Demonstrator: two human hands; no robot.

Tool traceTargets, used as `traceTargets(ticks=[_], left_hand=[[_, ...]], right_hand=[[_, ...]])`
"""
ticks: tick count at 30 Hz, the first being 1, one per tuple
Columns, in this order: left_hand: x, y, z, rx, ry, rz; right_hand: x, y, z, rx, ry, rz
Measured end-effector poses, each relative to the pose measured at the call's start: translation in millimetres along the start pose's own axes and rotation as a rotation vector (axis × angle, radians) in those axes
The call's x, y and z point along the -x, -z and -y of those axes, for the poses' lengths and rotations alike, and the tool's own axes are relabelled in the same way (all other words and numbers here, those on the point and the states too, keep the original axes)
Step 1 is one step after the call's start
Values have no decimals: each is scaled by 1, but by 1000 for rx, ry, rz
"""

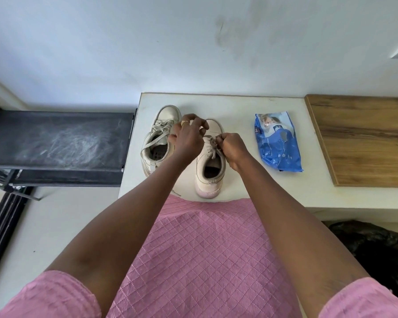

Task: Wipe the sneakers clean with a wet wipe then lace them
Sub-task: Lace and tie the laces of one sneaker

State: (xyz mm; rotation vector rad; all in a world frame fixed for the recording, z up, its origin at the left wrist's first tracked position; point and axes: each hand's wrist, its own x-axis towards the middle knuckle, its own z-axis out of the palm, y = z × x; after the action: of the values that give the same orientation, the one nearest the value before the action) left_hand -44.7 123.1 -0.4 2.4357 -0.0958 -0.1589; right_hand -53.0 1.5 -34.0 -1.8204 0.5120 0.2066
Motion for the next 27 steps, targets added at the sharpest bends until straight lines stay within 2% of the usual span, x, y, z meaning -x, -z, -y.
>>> traceTargets(ticks=[4,6,8,11,13,16,21,24,27], left_hand=[[5,10,9,-180,-350,-98],[3,11,14,-319,-502,-74],[1,11,18,-436,-582,-25],[-4,11,17,-475,-582,-41],[-9,11,13,-500,-534,-43],[-13,10,5,-431,-319,42],[-10,-4,3,17,99,128],[-10,-15,12,421,199,133],[-6,-27,20,670,305,89]], right_hand=[[0,-1,3,-32,-35,16],[1,0,4,-31,-45,19],[1,0,5,-14,-49,15],[1,0,6,54,-18,-3],[2,0,6,88,12,-12],[2,-1,3,61,26,-62],[2,2,0,-88,-1,-111],[4,6,-4,-107,4,-172],[8,8,-8,-114,-17,-246]])
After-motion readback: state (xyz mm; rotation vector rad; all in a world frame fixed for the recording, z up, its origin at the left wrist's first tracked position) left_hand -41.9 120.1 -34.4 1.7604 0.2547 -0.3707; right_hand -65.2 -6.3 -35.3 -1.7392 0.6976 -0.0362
